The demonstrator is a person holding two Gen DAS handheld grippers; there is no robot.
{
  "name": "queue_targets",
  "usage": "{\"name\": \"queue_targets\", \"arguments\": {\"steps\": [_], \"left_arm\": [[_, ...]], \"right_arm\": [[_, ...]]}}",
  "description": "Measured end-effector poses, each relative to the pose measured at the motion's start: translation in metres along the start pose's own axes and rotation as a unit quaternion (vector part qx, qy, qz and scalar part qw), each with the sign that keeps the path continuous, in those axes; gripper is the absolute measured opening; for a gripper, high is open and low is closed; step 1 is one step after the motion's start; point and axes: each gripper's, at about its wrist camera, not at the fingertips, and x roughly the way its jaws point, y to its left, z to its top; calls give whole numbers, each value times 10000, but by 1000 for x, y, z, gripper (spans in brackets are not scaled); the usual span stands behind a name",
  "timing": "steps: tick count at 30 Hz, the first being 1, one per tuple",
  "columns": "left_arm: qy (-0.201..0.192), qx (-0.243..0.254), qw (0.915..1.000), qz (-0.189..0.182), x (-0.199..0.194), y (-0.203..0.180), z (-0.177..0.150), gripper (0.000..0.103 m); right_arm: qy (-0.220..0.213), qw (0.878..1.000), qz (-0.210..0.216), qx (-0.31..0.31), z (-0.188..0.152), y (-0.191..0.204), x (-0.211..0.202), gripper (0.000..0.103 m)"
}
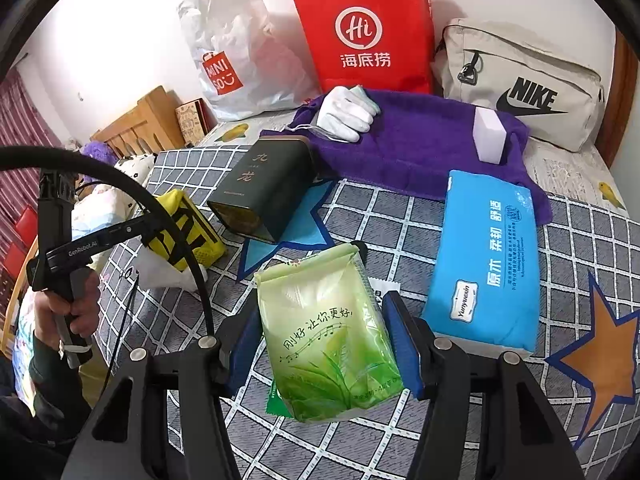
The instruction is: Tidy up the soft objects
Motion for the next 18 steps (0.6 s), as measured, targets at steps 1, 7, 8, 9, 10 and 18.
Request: {"name": "queue_targets", "arguments": {"steps": [1, 7, 8, 9, 10, 18], "left_arm": [[45, -48, 9998, -160, -1, 4, -1, 60], [110, -520, 9932, -1036, -6, 19, -6, 66], [91, -634, 9917, -1115, -7, 22, -7, 66], [85, -690, 9914, -1109, -8, 23, -7, 66], [95, -637, 9933, -964, -9, 22, -7, 66], [634, -48, 9958, -653, 8, 8, -27, 69]], "right_arm": [[15, 10000, 4, 0, 0, 0, 1, 59], [50, 10000, 34, -43, 0, 3, 3, 59], [54, 10000, 31, -52, 0, 3, 4, 59], [56, 10000, 29, -51, 0, 3, 4, 59], [58, 10000, 35, -45, 0, 3, 4, 59], [161, 9998, 72, -65, -2, 6, 13, 59]]}}
